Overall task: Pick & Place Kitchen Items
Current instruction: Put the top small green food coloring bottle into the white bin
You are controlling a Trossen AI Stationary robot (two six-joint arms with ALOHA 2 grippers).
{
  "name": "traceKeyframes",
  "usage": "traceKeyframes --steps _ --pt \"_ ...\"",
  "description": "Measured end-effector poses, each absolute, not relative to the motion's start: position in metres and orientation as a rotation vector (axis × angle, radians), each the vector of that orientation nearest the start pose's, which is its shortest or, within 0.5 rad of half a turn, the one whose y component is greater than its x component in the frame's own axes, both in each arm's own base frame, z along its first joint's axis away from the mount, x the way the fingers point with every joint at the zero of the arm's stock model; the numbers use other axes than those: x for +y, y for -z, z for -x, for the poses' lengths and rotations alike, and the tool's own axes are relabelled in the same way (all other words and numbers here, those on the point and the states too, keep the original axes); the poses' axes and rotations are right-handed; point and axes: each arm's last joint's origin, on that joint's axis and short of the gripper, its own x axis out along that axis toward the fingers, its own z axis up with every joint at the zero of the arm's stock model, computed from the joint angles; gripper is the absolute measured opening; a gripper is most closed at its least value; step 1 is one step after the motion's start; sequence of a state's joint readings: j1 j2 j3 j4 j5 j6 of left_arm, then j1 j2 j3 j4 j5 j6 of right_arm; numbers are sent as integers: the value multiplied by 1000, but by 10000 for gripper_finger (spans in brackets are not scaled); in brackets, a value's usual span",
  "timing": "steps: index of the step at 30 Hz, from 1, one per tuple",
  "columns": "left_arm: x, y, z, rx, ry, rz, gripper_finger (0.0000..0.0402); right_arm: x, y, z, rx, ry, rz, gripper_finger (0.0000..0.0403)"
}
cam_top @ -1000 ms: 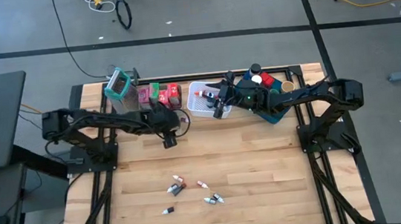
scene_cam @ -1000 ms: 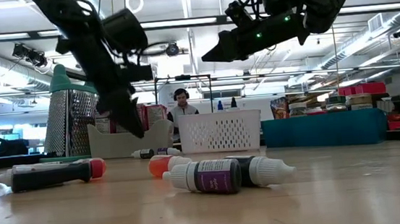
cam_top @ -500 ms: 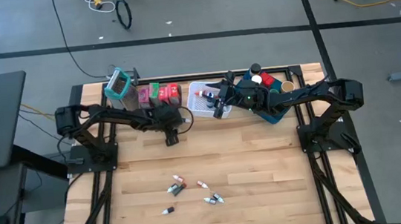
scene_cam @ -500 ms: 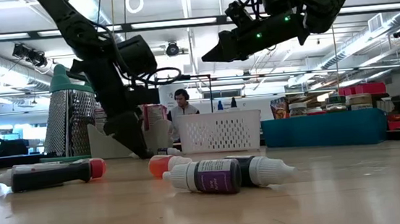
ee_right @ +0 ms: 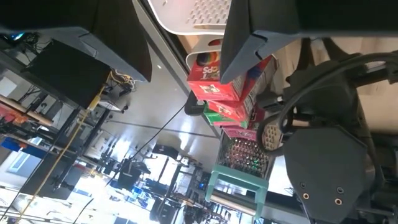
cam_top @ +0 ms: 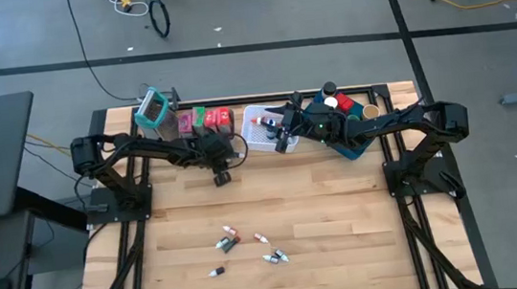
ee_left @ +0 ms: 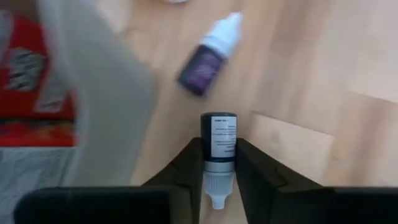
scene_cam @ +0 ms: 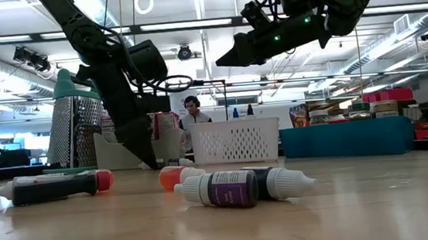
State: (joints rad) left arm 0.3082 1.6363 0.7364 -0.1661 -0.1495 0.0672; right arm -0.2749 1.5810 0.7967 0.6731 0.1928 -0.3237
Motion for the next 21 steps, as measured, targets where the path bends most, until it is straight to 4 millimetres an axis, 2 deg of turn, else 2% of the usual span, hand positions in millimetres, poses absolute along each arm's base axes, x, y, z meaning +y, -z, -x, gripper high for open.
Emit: traceKeyframes --steps 6,10,15,21 --pt "89 -129 -270 1069 -395 25 83 -96 -226 -320 187 445 313 201" --pt "86 -138 -280 999 -394 18 95 -96 -226 -320 187 445 313 201" --pt "85 -161 -300 897 -397 -33 75 -96 -226 -320 187 445 313 201" --pt "95 -199 -323 768 -450 -137 88 -96 -226 -320 187 445 313 201"
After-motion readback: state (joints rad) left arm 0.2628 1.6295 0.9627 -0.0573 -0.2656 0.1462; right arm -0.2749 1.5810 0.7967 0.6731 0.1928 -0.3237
